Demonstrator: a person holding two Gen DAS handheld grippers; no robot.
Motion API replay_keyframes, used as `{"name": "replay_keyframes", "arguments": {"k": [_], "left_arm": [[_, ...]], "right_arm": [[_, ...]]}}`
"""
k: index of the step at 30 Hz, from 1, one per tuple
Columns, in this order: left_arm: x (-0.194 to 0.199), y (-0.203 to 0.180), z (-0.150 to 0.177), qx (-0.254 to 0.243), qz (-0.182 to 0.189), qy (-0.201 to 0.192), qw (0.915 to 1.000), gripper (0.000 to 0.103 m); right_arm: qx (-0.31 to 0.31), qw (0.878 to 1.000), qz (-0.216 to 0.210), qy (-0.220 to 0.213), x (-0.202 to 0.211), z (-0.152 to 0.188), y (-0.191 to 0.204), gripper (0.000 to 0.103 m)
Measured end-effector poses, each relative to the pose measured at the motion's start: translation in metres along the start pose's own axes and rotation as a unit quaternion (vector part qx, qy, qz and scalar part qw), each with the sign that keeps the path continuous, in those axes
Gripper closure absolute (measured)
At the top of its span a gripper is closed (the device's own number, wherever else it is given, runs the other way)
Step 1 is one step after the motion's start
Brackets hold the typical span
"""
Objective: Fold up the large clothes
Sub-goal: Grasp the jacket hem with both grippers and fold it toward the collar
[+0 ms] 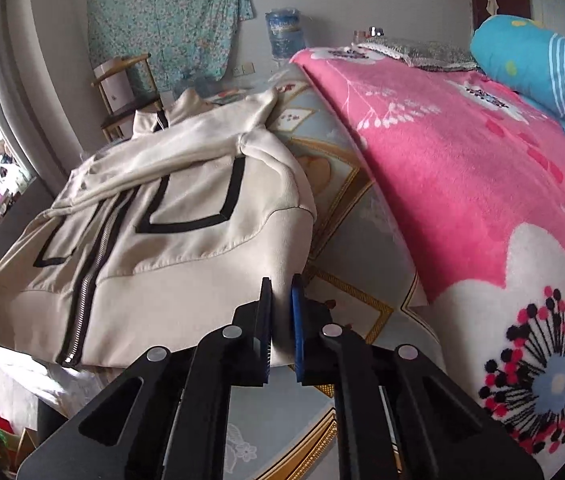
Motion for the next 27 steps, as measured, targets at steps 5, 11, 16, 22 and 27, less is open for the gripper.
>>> {"name": "replay_keyframes", "arguments": {"k": [5,11,16,22,27], "left_arm": [[0.037,-0.005,-0.003,-0.024,0.017,-0.019,0.9994,0.099],[0.082,0.006,0.020,-0.032,0.034,-0.008,0.9989,0.099],[0.096,0.021,0.047,-0.003,0.037,0.016,0.9992,0.099],[0.078,0.026,0.038,0.015,0.049,0.015,0.9986,0.099],[0.060,0.029,-0.001,0.010,0.058,-0.008,0.9982,0.099]], "right_arm": [[0.011,1.000,-0.005,-0.015,0.027,-0.002,0.005,0.095],[-0.002,1.000,-0.010,0.009,0.071,0.029,0.000,0.095],[-0.019,0.999,-0.007,0.045,0.079,0.064,0.000,0.095],[-0.003,1.000,-0.008,0.028,0.064,0.041,0.009,0.095],[0.025,1.000,-0.011,0.001,0.044,-0.004,0.021,0.095]]}}
Point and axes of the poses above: each gripper's, at about its wrist camera, not at the fingertips, and x roughly against the way its jaws point, y to its left, z to its underside, the point moved 2 cm from there along -x, roughly the way its jaws point, and after that the axes turned 11 degrees about -z, right-handed, at the moved point
